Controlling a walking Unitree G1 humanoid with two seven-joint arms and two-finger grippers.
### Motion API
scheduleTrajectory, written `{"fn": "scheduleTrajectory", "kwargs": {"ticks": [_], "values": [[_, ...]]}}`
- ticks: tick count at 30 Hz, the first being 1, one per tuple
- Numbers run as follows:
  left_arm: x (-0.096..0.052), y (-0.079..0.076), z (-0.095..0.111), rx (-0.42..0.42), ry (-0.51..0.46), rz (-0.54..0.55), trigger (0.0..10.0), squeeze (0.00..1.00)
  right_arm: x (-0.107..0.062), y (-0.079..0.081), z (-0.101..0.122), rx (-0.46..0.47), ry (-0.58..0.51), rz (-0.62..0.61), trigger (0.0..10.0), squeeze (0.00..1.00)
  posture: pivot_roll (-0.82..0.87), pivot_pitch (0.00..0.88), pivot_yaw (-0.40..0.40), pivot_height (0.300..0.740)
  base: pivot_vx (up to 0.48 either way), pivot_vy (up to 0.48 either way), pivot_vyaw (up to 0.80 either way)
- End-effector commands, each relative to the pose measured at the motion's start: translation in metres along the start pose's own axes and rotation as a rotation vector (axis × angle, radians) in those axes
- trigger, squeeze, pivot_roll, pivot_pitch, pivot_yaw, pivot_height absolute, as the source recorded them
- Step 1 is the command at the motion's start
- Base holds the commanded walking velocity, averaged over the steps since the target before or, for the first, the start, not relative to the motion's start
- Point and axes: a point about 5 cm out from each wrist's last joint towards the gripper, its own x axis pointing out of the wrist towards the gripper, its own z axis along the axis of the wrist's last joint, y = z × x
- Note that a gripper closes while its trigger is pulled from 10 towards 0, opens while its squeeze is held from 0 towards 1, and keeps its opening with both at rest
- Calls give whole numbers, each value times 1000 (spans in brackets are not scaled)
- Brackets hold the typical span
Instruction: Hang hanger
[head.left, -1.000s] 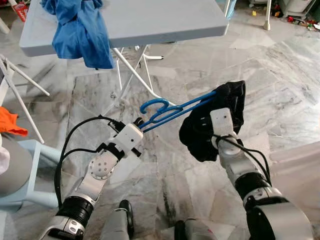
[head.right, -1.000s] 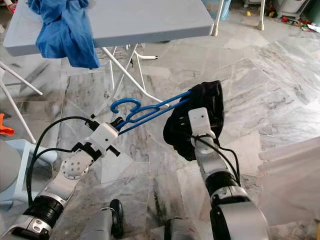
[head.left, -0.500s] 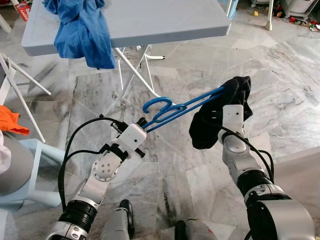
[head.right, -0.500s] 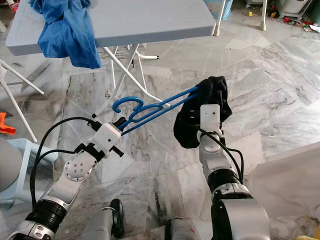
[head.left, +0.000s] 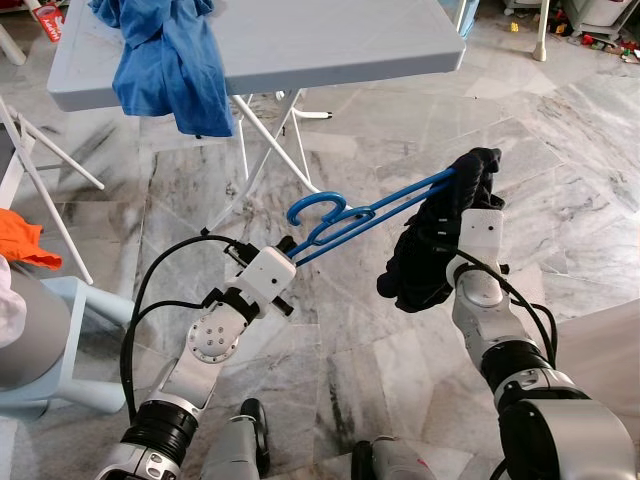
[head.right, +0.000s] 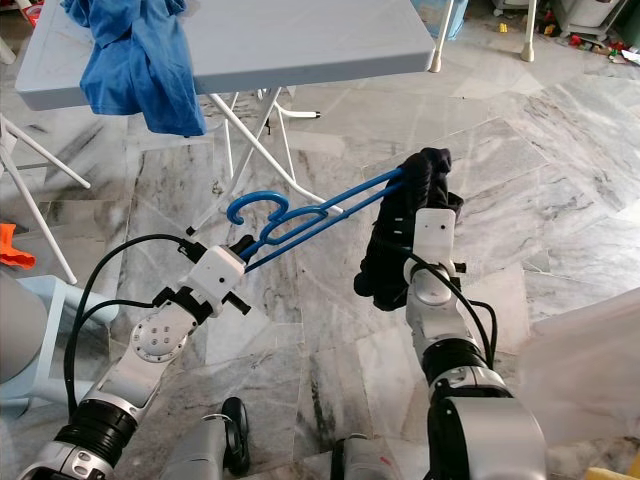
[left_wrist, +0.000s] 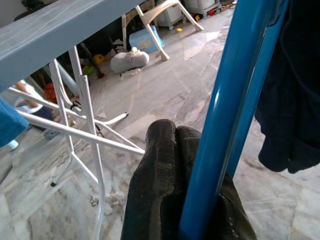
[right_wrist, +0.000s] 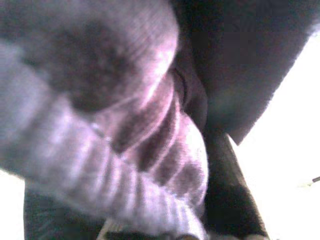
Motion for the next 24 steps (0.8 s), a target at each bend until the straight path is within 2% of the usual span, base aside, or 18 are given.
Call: {"fn": "scheduleTrajectory", "kwargs": {"ticks": [1,14,24], "values": [[0,0,7,-12,-38,0,0,0,0,-12,-5,19,13,-50,0,0,-53,246,-36,740,0,0,0],[0,-4,4,-19,-31,-12,0,0,3,-24,7,52,-56,-82,0,0,-61,242,-39,740,0,0,0],[-10,-13,-15,-3,51,-59,0,0,5,-37,28,62,-170,-121,0,0,-69,237,-35,740,0,0,0]]}}
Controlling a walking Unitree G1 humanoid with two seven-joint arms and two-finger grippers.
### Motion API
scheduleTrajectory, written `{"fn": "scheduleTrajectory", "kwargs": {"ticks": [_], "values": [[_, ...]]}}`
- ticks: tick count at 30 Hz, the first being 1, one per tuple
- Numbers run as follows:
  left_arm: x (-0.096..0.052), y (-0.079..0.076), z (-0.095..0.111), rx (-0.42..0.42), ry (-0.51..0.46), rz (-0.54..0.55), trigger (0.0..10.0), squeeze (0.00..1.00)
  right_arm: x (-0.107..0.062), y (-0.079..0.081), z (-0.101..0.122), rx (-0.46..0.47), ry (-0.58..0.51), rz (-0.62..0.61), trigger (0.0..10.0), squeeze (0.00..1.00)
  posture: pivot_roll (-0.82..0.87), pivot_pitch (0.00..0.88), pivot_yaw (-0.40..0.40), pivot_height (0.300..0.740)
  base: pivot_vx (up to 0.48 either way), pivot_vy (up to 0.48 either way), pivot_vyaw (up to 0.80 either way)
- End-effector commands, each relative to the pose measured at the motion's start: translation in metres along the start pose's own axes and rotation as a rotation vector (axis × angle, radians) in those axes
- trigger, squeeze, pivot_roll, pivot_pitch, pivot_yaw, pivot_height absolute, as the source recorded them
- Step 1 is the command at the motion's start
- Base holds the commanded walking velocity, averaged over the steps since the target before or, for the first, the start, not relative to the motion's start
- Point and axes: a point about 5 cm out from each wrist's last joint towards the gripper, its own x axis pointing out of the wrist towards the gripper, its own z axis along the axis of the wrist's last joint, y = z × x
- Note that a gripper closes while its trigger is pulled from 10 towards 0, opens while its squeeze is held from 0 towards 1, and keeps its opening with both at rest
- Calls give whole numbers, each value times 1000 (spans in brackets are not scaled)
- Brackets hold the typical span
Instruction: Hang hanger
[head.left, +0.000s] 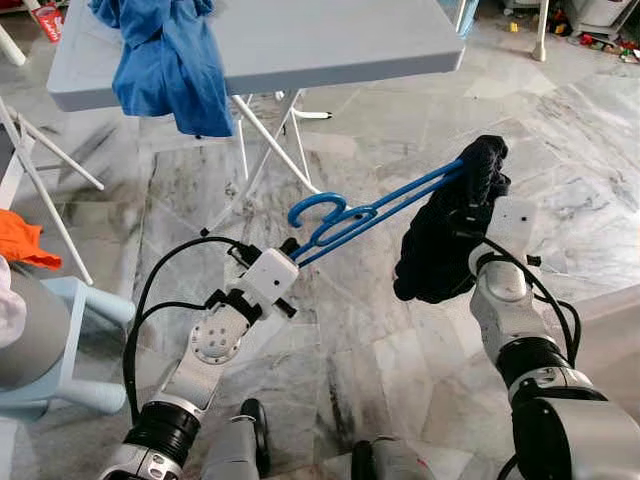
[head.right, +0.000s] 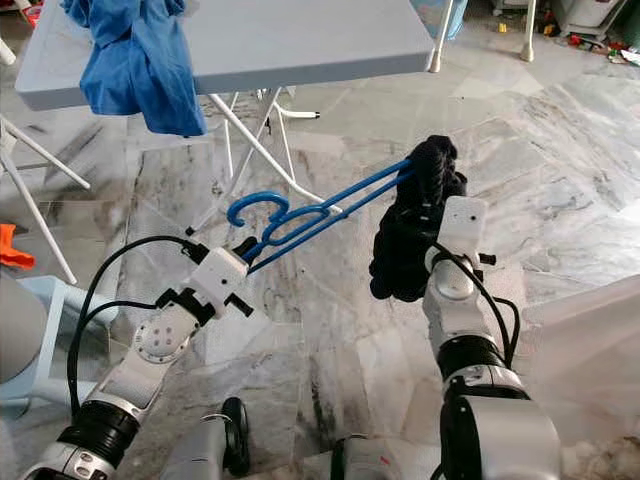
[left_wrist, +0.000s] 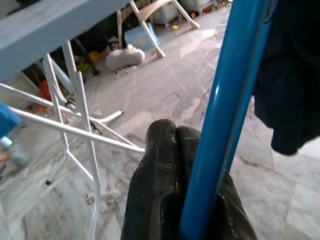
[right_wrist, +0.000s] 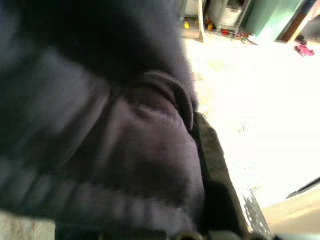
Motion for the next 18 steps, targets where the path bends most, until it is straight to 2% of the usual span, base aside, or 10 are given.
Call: {"fn": "scheduleTrajectory", "kwargs": {"ticks": [1,5,7,8,14,18], "values": [[-9,-11,-15,9,55,-46,0,0,3,-11,15,4,-84,-40,0,0,-73,235,-32,740,0,0,0],[-19,-20,-35,24,144,-96,0,0,6,-11,48,9,-222,-41,0,0,-80,231,-27,740,0,0,0],[-20,-21,-37,25,155,-104,0,0,7,-10,51,11,-233,-39,0,0,-80,231,-27,740,0,0,0],[-23,-25,-43,23,189,-129,0,0,7,-8,61,23,-261,-32,0,0,-83,228,-26,740,0,0,0],[-31,-35,-57,27,255,-187,0,0,8,1,71,44,-262,-11,0,0,-87,220,-28,740,0,0,0],[-31,-36,-54,15,223,-188,0,0,8,2,64,21,-225,-12,0,0,-88,219,-31,740,0,0,0]]}}
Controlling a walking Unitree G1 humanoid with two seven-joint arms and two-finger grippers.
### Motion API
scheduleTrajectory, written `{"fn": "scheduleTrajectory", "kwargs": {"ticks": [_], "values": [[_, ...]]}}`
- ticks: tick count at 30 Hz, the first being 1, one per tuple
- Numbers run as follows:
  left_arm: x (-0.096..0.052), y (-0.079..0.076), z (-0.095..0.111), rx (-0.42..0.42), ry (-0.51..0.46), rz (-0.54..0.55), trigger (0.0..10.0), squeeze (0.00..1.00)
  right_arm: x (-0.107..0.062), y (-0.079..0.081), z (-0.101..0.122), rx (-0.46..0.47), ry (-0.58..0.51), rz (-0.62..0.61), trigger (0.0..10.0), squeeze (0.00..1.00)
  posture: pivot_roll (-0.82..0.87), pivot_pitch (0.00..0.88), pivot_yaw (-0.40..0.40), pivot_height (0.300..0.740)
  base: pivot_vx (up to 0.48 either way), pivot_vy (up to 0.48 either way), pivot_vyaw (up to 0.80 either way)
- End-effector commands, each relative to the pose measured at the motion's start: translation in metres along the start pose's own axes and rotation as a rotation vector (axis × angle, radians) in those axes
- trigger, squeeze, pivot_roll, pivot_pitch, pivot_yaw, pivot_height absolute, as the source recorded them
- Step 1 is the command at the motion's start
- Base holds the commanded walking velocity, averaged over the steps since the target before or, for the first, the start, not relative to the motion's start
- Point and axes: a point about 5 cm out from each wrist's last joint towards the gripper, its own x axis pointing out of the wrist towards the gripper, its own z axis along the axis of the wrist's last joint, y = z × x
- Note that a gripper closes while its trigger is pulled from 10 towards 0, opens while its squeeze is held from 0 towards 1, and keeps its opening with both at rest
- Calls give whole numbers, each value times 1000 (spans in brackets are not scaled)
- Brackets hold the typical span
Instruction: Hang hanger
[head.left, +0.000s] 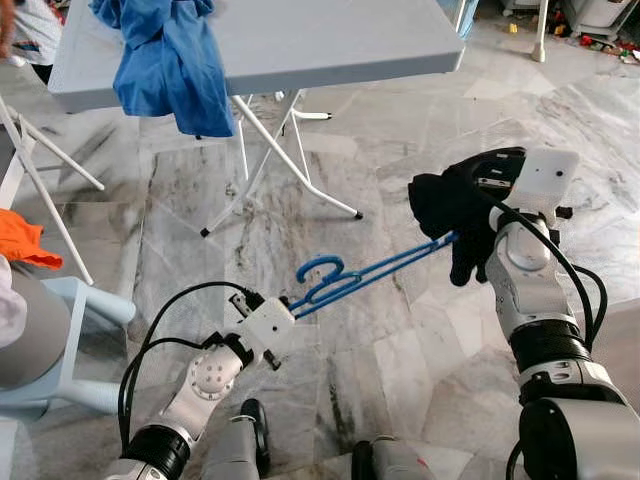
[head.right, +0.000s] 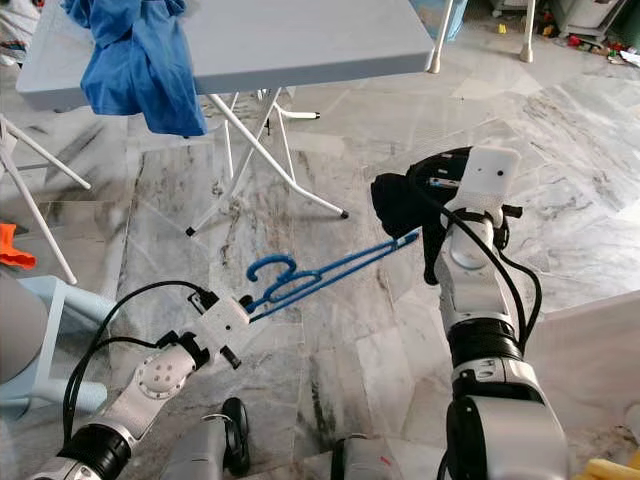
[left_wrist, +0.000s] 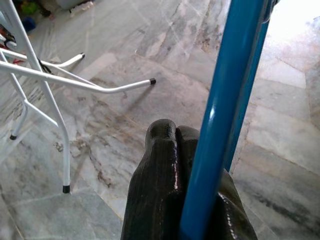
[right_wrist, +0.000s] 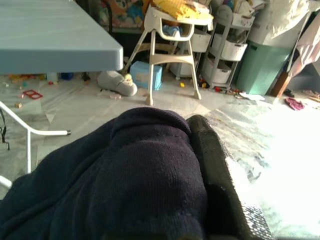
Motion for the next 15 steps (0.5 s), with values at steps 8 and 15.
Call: {"fn": "scheduleTrajectory", "kwargs": {"ticks": [8,15], "values": [[-9,-3,6,-23,-109,5,0,0,-4,-11,-18,-71,82,-37,0,0,-75,219,-38,740,0,0,0],[-26,5,26,-181,-310,104,0,0,-25,-43,-62,-144,261,-142,0,0,-68,216,-41,740,0,0,0]]}}
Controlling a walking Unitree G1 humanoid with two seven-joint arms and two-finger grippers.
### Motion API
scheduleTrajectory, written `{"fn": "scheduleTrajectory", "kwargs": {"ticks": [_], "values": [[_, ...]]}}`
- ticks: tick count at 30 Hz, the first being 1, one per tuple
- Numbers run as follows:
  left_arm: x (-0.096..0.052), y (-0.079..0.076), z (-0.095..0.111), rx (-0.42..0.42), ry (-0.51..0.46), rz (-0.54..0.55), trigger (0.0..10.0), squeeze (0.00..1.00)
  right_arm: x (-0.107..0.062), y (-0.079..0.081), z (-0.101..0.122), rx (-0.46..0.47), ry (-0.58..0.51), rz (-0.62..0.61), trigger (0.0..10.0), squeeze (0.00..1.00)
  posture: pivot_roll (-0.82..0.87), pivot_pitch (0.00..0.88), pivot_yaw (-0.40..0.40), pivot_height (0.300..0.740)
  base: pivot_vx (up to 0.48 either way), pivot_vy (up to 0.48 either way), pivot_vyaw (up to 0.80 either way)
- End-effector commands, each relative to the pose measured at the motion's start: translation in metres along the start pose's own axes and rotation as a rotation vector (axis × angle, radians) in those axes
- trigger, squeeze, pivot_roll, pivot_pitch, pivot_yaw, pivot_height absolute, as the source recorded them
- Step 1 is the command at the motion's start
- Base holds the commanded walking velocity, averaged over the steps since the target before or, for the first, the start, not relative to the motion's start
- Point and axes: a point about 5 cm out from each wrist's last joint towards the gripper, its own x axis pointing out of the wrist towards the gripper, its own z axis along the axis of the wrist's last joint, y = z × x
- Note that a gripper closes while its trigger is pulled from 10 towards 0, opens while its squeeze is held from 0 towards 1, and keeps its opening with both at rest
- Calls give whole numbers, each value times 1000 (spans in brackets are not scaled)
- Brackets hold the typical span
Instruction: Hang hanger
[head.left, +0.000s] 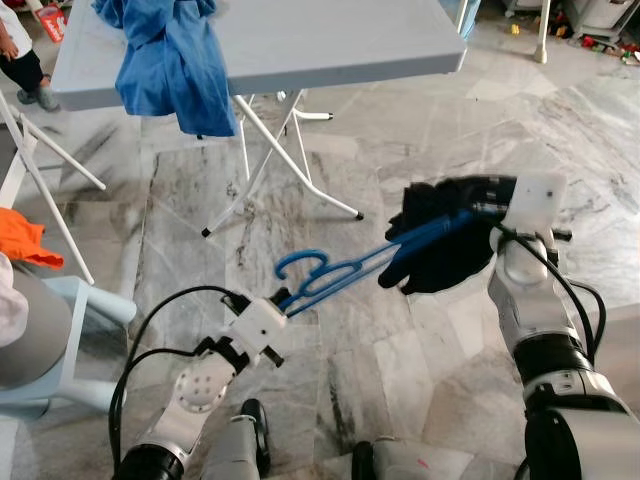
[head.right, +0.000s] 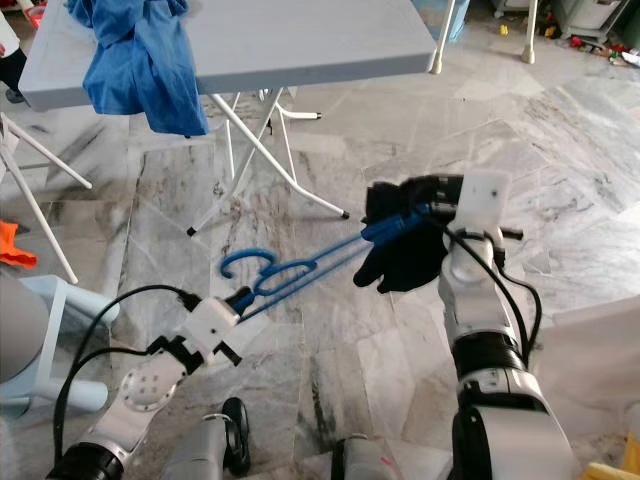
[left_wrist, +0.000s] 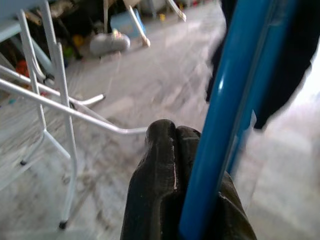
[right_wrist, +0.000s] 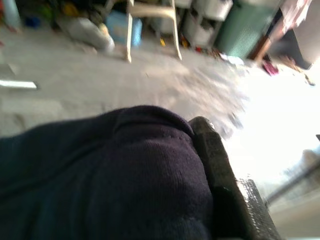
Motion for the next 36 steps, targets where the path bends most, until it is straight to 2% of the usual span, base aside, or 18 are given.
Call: {"fn": "scheduleTrajectory", "kwargs": {"ticks": [1,5,7,8,11,12,13,14,16,17,18,19,20,25,29,31,34,36], "values": [[-2,-1,6,-52,-55,8,0,0,-1,-16,-15,-10,64,-63,0,0,-68,216,-41,740,0,0,0],[-4,0,4,-59,-35,46,0,0,-4,-21,-25,-5,103,-77,0,0,-66,213,-42,740,0,0,0],[-7,4,-3,-73,11,114,0,0,-7,-20,-29,-1,114,-71,0,0,-66,210,-43,740,0,0,0],[-9,8,-10,-111,49,163,0,0,-10,-17,-33,-4,120,-58,0,0,-67,209,-43,740,0,0,0],[-10,12,-14,-137,82,201,0,0,-13,-14,-37,5,131,-43,0,0,-68,206,-43,740,0,0,0],[-10,13,-18,-151,102,219,2275,0,-15,-12,-38,6,133,-33,0,0,-68,202,-45,740,0,0,0],[-10,14,-22,-175,127,245,3294,0,-19,-9,-41,7,135,-16,0,0,-69,197,-46,740,0,0,0],[-10,14,-23,-184,134,254,3294,0,-20,-8,-43,8,135,-9,0,0,-69,197,-46,740,0,0,0],[-11,13,-25,-182,150,258,4235,0,-23,-7,-45,13,140,-4,0,0,-70,194,-45,740,0,0,0],[-12,12,-28,-190,166,263,5686,0,-25,-6,-47,13,142,1,0,0,-71,193,-46,740,0,0,0],[-17,9,-36,-204,216,270,8118,0,-31,-5,-53,20,153,13,0,0,-72,189,-46,740,0,0,0],[-17,9,-36,-204,216,270,8118,0,-31,-5,-53,20,153,13,0,0,-72,189,-46,740,0,0,0],[-19,8,-38,-213,230,272,9765,0,-33,-4,-54,25,158,15,0,0,-75,187,-45,740,0,0,0],[-27,3,-50,-222,295,269,10000,0,-41,-6,-62,42,179,13,0,0,-79,185,-43,740,0,0,0],[-33,-1,-62,-239,405,308,10000,0,-50,-2,-68,63,201,32,0,0,-80,184,-42,740,0,0,0],[-34,0,-63,-222,414,321,10000,0,-54,0,-69,72,202,50,0,0,-80,184,-42,740,0,0,0],[-38,4,-65,-247,427,384,10000,0,-63,9,-70,85,197,106,0,0,-80,182,-42,740,0,0,0],[-42,12,-64,-255,424,461,10000,0,-77,20,-68,112,175,186,0,0,-81,183,-44,740,0,0,0]]}}
